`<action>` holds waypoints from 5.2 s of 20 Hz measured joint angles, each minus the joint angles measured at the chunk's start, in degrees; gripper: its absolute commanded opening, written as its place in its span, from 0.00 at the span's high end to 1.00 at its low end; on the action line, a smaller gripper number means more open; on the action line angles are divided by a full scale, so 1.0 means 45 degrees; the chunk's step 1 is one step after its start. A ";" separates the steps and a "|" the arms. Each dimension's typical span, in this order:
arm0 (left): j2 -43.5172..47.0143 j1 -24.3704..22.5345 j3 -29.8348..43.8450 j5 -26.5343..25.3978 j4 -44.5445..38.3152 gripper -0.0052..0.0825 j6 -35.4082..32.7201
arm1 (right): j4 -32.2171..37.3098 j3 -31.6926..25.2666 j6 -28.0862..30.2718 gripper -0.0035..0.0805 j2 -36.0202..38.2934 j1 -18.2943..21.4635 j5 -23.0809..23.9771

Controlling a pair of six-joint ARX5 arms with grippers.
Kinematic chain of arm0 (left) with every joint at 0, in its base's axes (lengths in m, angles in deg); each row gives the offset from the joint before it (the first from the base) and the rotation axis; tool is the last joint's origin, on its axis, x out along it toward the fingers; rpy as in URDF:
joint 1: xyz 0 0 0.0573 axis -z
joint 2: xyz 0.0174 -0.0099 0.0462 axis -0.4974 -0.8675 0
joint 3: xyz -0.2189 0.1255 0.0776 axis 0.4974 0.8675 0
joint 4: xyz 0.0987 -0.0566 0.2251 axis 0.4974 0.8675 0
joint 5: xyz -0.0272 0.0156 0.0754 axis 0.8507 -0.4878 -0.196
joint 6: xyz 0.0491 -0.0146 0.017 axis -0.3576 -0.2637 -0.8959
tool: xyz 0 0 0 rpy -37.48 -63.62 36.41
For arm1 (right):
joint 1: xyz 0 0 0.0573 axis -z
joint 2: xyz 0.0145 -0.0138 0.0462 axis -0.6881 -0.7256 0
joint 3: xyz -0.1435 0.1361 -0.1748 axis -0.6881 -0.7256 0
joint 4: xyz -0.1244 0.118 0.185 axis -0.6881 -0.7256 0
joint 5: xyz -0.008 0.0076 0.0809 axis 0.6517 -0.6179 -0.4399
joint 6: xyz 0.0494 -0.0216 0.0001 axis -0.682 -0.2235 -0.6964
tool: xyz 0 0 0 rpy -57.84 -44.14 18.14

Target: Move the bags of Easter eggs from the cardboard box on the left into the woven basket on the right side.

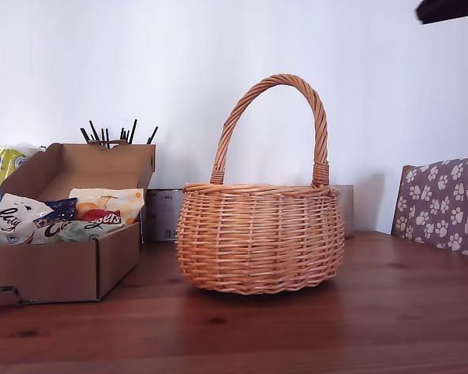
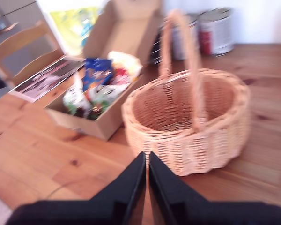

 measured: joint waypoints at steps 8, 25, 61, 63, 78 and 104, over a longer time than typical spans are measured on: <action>-0.5076 0.0597 -0.2293 -0.4046 -0.0228 0.04 -0.2608 | 0.0719 0.0000 0.0039 0.97 -0.1185 -0.0233 0.0000; -0.7737 0.1112 -0.4541 -0.5411 0.1015 0.04 -1.1686 | 0.1122 0.0000 0.1030 0.97 -0.1331 -0.0233 0.0000; -1.1259 0.1501 -0.5110 -0.8587 0.0840 0.57 1.1064 | 0.1112 0.0000 0.1331 0.97 -0.1384 -0.0233 -0.0005; -1.1259 0.1496 -0.5110 -0.8480 0.0753 0.84 1.1055 | 0.1112 0.0000 0.1331 0.97 -0.1384 -0.0233 -0.0005; -1.1069 0.1428 -0.9214 -0.6970 0.5066 0.86 0.7048 | 0.1098 0.0000 0.1331 0.97 -0.1384 -0.0233 -0.0005; -1.2133 0.6237 -1.0103 -0.1530 -0.1316 0.86 0.9646 | 0.1103 0.0000 0.1331 0.97 -0.1379 -0.0233 -0.0005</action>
